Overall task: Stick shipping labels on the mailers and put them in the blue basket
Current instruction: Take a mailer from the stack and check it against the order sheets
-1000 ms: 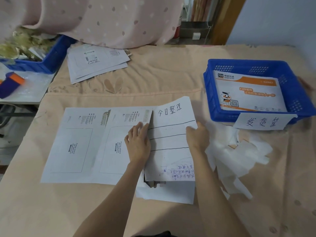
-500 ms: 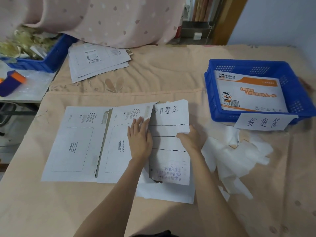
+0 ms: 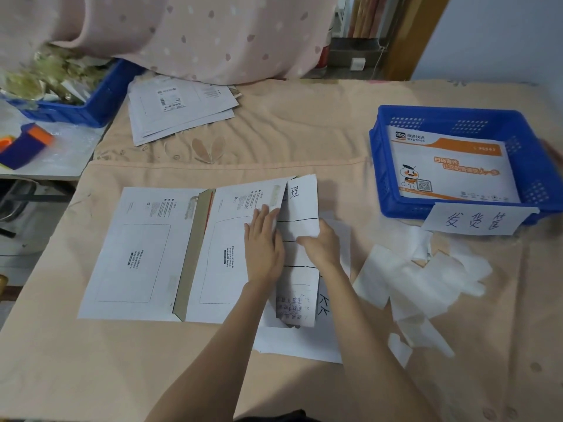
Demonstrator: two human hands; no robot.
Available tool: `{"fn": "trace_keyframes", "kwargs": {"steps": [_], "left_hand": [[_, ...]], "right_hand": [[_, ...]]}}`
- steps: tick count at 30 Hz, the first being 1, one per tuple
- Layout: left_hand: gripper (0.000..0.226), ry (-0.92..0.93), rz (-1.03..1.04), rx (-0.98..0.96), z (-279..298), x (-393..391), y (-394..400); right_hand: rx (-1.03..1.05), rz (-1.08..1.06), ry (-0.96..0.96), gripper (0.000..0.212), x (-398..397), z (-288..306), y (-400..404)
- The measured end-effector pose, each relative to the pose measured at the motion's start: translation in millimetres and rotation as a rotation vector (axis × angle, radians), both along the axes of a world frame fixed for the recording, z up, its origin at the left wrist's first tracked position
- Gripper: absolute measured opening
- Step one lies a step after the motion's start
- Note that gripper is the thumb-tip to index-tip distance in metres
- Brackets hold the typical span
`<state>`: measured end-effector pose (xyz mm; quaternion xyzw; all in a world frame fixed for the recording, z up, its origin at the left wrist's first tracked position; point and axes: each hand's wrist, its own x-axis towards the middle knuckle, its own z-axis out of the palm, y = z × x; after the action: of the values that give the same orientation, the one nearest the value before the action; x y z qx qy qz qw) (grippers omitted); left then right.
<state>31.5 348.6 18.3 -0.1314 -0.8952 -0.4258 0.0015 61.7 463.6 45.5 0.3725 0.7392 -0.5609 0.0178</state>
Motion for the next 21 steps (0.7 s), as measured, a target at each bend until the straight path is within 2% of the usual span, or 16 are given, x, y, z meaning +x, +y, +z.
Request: {"fn": "trace_keyframes", "kwargs": {"steps": [7, 10, 15, 21], "left_hand": [[0.047, -0.003, 0.012, 0.028, 2, -2, 5], [0.047, -0.007, 0.007, 0.038, 4, -3, 4], [0.053, -0.005, -0.013, 0.05, 10, -2, 6], [0.049, -0.024, -0.019, 0.032, 7, -5, 8]], "right_hand": [[-0.043, -0.028, 0.023, 0.047, -5, 0, -4], [-0.056, 0.067, -0.051, 0.061, -3, 1, -2], [0.155, 0.091, -0.081, 0.055, -3, -2, -5], [0.102, 0.098, -0.032, 0.048, -6, -2, -9]]}}
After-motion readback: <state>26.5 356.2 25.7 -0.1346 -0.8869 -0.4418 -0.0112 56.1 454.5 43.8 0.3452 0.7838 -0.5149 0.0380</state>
